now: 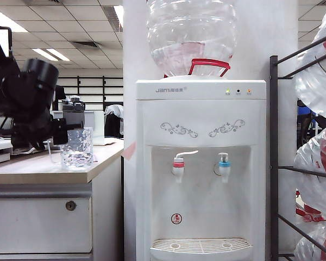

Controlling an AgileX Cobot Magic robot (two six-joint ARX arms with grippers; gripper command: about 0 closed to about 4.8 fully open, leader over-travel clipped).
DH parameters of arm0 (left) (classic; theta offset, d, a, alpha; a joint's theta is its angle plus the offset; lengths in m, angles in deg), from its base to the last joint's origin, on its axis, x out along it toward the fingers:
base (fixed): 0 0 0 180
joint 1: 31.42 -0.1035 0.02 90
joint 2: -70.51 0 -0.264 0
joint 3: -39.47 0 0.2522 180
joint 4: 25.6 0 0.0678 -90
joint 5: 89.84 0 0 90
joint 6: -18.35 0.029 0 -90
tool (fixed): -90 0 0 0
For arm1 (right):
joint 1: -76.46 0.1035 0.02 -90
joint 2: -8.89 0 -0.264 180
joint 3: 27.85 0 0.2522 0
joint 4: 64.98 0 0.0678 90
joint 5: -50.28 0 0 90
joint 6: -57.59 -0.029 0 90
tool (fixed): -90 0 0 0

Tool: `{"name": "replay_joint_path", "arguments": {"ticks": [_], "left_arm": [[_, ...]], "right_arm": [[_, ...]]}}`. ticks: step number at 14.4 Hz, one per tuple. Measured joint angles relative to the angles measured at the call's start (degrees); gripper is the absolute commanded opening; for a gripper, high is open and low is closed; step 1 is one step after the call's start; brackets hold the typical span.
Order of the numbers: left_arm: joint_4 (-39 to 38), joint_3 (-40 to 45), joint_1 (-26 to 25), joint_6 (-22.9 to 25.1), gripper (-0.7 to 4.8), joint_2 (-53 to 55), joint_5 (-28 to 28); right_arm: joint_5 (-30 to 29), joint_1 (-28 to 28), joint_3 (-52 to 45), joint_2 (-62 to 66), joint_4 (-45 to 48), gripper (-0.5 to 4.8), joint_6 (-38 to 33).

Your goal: Pick up the plastic mug from the left desk, go to the cold water outlet of the water dispenser, press the vertical switch to get some water, then put the mug back on the desk.

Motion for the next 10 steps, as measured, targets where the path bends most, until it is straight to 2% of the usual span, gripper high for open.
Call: {"name": "replay_joint_path", "arguments": {"ticks": [9, 10], "left_arm": [[-16.3, 0.1, 0.0, 0.0, 1.76, -6.3, -1.1], [-18.2, 0.1, 0.0, 0.0, -0.08, -6.9, -1.3]], "right_arm": [[0.0, 0.0, 0.0, 0.0, 0.0, -0.04, 0.0], [0.0, 0.0, 0.0, 0.0, 0.0, -0.04, 0.0]]}}
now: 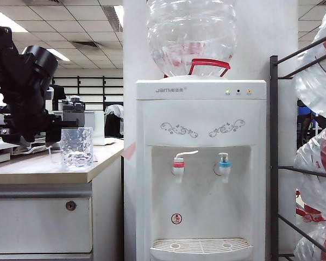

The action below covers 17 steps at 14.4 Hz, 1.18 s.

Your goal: Pick up the plastic mug from the left desk, go to the cold water outlet of the water dispenser, press the vertical switch to get some water, then put the mug back on the desk.

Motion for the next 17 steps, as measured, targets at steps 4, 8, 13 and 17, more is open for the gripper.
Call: {"name": "replay_joint_path", "arguments": {"ticks": [4, 8, 13, 17], "left_arm": [[-12.7, 5.2, 1.1, 0.1, -0.06, -19.0, -2.4], [-12.5, 25.6, 6.6, 1.5, -0.06, -66.4, -9.9], [-12.8, 42.1, 6.7, 3.8, -0.06, -84.4, -14.2], [-12.4, 56.9, 6.7, 3.8, -0.06, -96.4, -24.1]], "right_arm": [[0.8, 0.0, 0.0, 0.0, -0.1, -0.05, -0.3], [11.9, 1.8, -21.0, -15.8, 11.7, -0.05, -22.6], [14.2, 1.5, -38.6, -30.2, 17.7, -0.05, -23.0], [13.9, 1.4, -46.8, -36.2, 16.6, -0.05, -25.3]]}}
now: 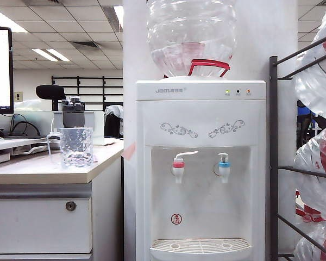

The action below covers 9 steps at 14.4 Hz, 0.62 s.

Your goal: Pick up the plastic mug from the left desk, go to the cold water outlet of the water dispenser, press the vertical switch to get some water, then put the mug back on the desk.

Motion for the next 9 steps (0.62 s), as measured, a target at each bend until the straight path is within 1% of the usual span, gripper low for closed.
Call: {"name": "replay_joint_path", "arguments": {"ticks": [1, 2, 3, 4, 5, 6, 7, 8, 9], "left_arm": [[0.3, 2.2, 0.0, 0.0, -0.06, -1.5, -0.2], [0.3, 2.6, 0.0, 0.0, -0.06, -1.6, -0.4], [0.9, 3.4, 0.0, 0.0, -0.06, -1.9, -1.9], [2.9, 5.2, 0.0, -0.3, -0.06, -2.1, -6.2], [3.0, 5.3, 0.0, -0.5, -0.06, -2.6, -6.3], [3.5, 5.9, 0.0, -0.5, -0.06, -3.8, -5.1], [2.4, 6.3, -2.1, 0.2, -0.06, -6.4, -3.1], [0.0, 6.3, -6.5, 0.4, -0.06, -10.2, -2.6], [-1.7, 6.2, -8.7, 0.4, -0.06, -12.5, -2.8]], "right_arm": [[0.0, 0.0, 0.0, 0.1, -1.6, -0.05, 0.0], [0.0, 0.0, 0.0, 0.1, -2.1, -0.05, 0.0], [0.0, 0.0, 0.0, 0.1, -2.7, -0.05, 0.0], [0.0, 0.0, 0.0, 0.1, -3.0, -0.05, 0.0], [0.0, 0.0, 0.0, 0.1, -3.0, -0.05, 0.0], [0.0, 0.0, 0.0, 0.1, -3.0, -0.05, 0.0], [0.0, 0.0, 0.0, 0.1, -3.0, -0.05, 0.0], [0.1, 0.0, 0.0, 0.1, -3.0, -0.05, 0.0], [0.1, 0.0, 0.0, 0.1, -3.0, -0.05, 0.0]]}}
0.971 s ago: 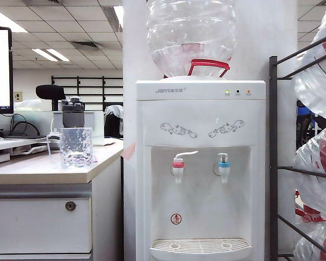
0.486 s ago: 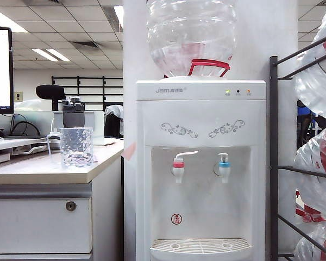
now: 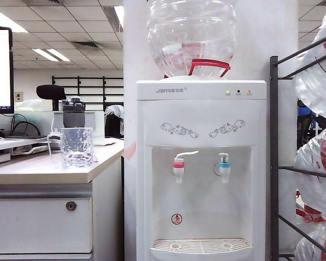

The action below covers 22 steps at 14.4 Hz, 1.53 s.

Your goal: Pick up the plastic mug from the left desk, go to the cold water outlet of the water dispenser, press the vertical switch to get some water, then put the mug back on the desk.

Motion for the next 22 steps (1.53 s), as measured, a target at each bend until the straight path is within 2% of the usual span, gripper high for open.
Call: {"name": "replay_joint_path", "arguments": {"ticks": [3, 4, 5, 6, 8, 11, 19, 22], "left_arm": [[-4.5, 0.0, -8.0, 0.9, -0.06, -1.0, -1.7], [-4.9, 0.0, -11.0, 3.5, -0.06, -1.0, -3.7], [-4.5, 0.0, -12.5, 9.9, -0.06, -1.0, -3.6], [-3.5, 0.0, -12.5, 11.5, -0.06, -0.9, -3.6], [-1.9, 0.0, -11.9, 10.1, -0.06, -0.9, -2.4], [-1.6, 0.0, -8.4, 8.5, -0.05, -0.9, 5.0], [-1.6, 0.0, -8.4, 8.5, -0.05, -1.0, 5.1], [-1.6, 0.0, -8.4, 8.5, -0.05, -1.0, 5.1]], "right_arm": [[0.0, 0.0, 0.0, 0.0, -0.3, -0.05, 0.0], [0.0, 0.0, 0.0, 0.0, -0.4, -0.05, 0.0], [0.0, 0.0, 0.0, 0.0, -0.4, -0.05, 0.0], [0.0, 0.0, 0.0, 0.0, -0.4, -0.05, 0.0], [0.0, 0.0, 0.0, 0.0, -0.4, -0.05, 0.0], [0.0, 0.0, 0.0, 0.0, -0.4, -0.05, 0.0], [0.0, 0.0, -0.1, 0.0, -0.3, -0.05, 0.0], [0.0, -0.9, -7.4, -7.6, 7.6, -0.05, 0.0]]}}
